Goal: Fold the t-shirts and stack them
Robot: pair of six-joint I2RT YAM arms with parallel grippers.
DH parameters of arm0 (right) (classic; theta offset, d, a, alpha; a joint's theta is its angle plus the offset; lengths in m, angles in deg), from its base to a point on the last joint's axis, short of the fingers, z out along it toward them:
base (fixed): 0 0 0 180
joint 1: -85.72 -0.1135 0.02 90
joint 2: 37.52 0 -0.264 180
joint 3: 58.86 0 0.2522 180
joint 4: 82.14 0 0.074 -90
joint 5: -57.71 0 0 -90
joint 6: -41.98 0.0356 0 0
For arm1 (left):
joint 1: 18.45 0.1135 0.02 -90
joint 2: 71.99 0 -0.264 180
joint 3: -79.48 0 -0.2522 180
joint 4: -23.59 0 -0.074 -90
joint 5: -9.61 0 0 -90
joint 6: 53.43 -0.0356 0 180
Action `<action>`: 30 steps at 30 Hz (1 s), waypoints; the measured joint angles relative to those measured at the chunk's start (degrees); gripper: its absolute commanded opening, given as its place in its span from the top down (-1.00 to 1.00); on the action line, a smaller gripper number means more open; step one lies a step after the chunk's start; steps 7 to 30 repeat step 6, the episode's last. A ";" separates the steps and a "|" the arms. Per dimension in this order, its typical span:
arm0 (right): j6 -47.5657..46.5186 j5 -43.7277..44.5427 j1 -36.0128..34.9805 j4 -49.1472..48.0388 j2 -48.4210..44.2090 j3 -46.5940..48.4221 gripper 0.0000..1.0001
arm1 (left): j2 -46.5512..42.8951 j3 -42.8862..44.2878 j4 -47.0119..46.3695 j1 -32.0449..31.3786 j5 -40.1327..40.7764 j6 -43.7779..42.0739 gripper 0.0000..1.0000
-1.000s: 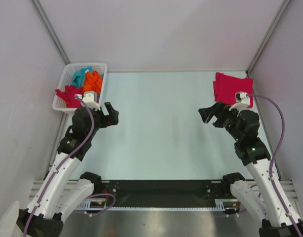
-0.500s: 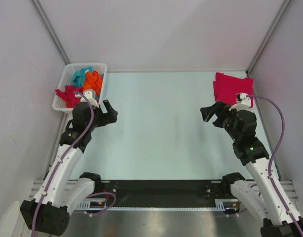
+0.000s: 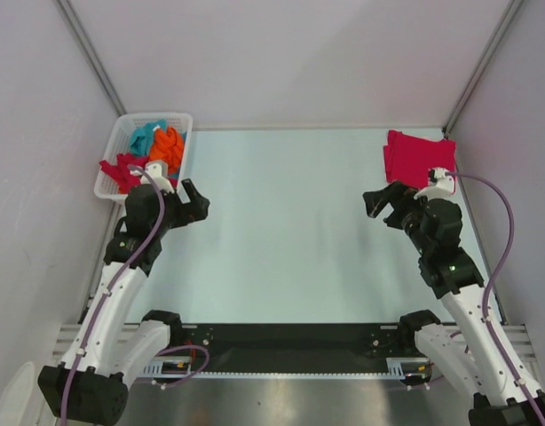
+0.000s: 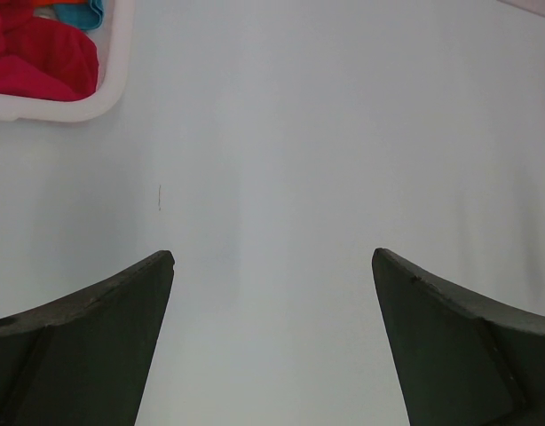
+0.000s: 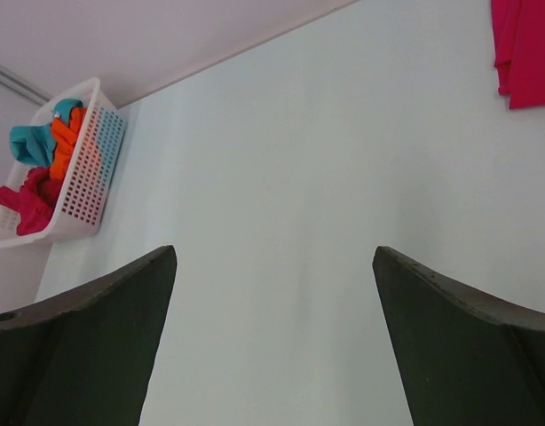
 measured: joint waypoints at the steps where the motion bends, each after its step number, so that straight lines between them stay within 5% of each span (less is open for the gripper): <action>1: 0.00 0.02 -0.02 -0.15 -0.28 -0.15 -1.00 | -0.11 0.00 -0.02 0.02 -0.02 0.00 -0.99; 30: 0.00 0.04 -0.02 -0.09 -1.03 -0.33 -1.00 | -0.11 0.00 -0.04 0.07 -1.62 -0.09 -0.99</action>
